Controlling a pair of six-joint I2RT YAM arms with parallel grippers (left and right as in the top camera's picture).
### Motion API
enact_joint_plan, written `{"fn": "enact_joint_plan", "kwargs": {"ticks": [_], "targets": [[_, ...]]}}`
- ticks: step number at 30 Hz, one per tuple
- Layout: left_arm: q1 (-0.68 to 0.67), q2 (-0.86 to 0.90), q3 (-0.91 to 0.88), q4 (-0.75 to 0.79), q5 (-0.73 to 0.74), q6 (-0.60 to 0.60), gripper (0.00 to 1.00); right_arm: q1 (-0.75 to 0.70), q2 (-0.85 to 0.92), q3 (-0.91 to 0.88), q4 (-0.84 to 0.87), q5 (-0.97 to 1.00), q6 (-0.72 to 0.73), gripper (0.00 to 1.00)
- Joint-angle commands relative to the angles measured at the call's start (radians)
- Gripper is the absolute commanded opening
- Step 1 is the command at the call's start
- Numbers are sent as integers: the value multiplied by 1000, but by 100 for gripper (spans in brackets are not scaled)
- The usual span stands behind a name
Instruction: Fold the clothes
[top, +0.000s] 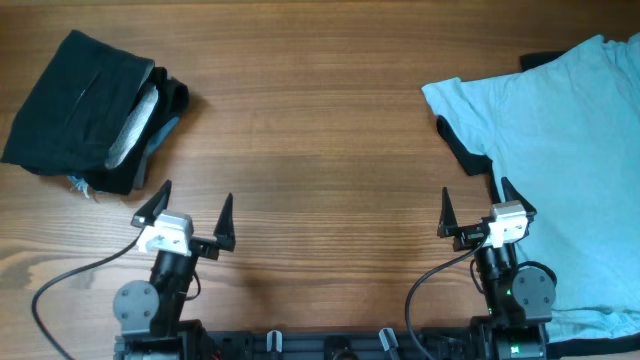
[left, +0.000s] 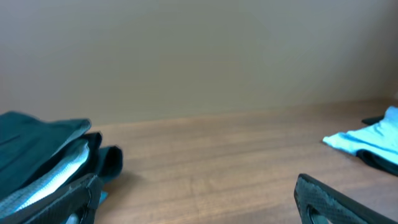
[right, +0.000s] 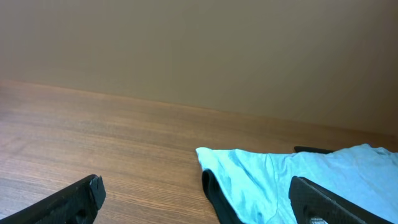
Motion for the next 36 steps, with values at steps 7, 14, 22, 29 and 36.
{"fn": "enact_joint_plan", "kwargs": {"ticks": [7, 14, 22, 29, 36], "targets": [[-34, -11, -84, -9, -10, 1, 100, -4, -9, -1, 3, -15, 14, 100], [-34, -11, -84, -9, -10, 1, 100, -4, -9, -1, 3, -15, 14, 100], [-34, -9, -84, -9, -9, 1, 100, -4, -9, -1, 3, -15, 14, 100], [-34, -9, -84, -9, -9, 1, 100, -4, -9, -1, 3, -15, 14, 100], [-34, -9, -84, -9, -10, 1, 100, -4, -9, -1, 3, -15, 14, 100]]}}
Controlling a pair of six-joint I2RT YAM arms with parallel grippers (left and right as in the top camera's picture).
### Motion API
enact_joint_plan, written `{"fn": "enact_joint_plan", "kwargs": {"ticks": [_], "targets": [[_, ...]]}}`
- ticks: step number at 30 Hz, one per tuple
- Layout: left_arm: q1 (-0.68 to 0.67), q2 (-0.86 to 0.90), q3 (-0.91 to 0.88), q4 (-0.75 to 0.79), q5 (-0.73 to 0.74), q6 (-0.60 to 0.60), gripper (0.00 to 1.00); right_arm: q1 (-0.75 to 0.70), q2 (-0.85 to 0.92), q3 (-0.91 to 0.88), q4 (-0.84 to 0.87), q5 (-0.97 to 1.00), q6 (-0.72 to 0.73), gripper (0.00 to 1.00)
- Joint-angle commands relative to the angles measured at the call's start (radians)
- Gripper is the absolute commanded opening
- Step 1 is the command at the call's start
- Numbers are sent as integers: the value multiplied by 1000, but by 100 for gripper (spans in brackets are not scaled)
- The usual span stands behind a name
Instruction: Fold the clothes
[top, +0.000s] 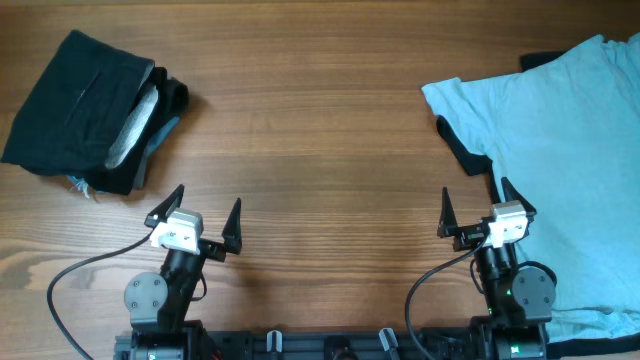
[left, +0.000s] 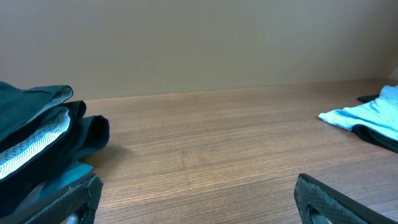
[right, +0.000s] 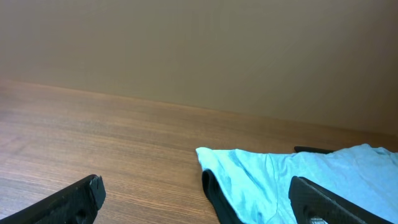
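A light blue T-shirt (top: 560, 130) lies spread over the right part of the table, with a dark garment (top: 462, 152) peeking from under its left edge; the shirt (right: 292, 174) also shows in the right wrist view. At the far left sits a pile of folded dark clothes (top: 85, 110), seen low at the left in the left wrist view as folded clothes (left: 37, 146). My left gripper (top: 205, 205) stands open near the front edge, turned slightly rightward, holding nothing. My right gripper (top: 475, 207) stands open by the shirt's left edge, holding nothing.
The wooden table (top: 310, 130) runs between the pile and the shirt. Both arm bases and their cables (top: 60, 290) sit along the front edge. A plain wall rises behind the table's far edge in the wrist views.
My left gripper has shifted a little to the right and turned; its view now shows the folded pile further left. The right arm and the clothes have not moved.
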Motion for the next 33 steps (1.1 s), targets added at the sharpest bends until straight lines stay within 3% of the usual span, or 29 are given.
{"fn": "enact_joint_plan", "kwargs": {"ticks": [1, 33], "targets": [[-6, -8, -5, -1, -8, 1, 100, -4, -9, -1, 3, -15, 14, 100], [-6, -8, -5, 0, -8, 1, 100, -4, -9, -1, 3, -15, 14, 100]]}}
